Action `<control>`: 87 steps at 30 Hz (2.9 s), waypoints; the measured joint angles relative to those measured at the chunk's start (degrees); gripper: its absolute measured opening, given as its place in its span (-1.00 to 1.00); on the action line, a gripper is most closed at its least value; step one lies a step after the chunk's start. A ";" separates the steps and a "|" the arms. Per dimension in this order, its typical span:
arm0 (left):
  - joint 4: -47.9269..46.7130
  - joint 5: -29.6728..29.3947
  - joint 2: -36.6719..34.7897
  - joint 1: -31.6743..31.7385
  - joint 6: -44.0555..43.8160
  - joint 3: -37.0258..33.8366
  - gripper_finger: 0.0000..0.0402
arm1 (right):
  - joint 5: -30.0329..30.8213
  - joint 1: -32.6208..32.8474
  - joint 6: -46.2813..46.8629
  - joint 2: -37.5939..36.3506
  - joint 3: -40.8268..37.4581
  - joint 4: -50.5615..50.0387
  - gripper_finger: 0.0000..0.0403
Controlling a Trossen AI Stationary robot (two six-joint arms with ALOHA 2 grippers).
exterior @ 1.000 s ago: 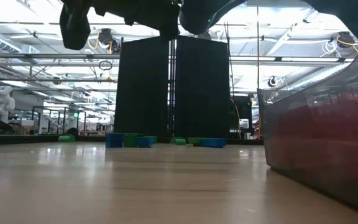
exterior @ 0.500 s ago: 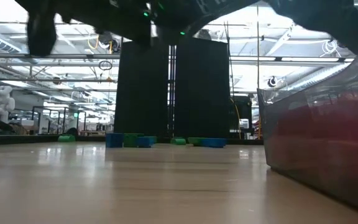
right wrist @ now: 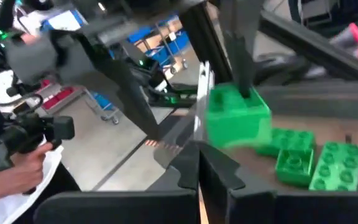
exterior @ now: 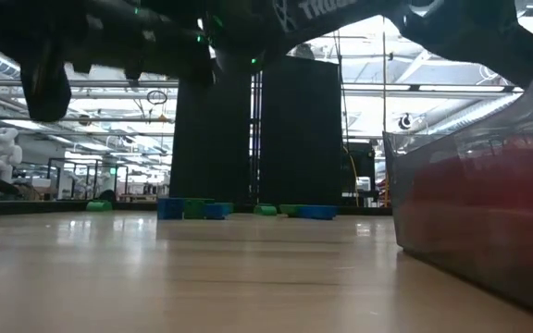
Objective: Sort blocks
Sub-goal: Put the green game piece into the left black bin, then move the green game piece to the center
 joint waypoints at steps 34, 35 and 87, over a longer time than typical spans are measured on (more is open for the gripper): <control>0.25 0.31 -0.20 -0.14 1.10 0.04 0.75 | -0.16 0.19 2.36 5.62 7.13 2.15 -1.00; 0.25 0.33 -0.20 -0.14 1.10 0.04 0.75 | -0.13 0.20 2.06 5.90 7.13 1.44 -1.00; -13.72 -0.94 -0.40 1.30 -6.14 0.04 0.75 | 1.95 -5.01 -19.91 -5.75 7.66 -37.51 -1.00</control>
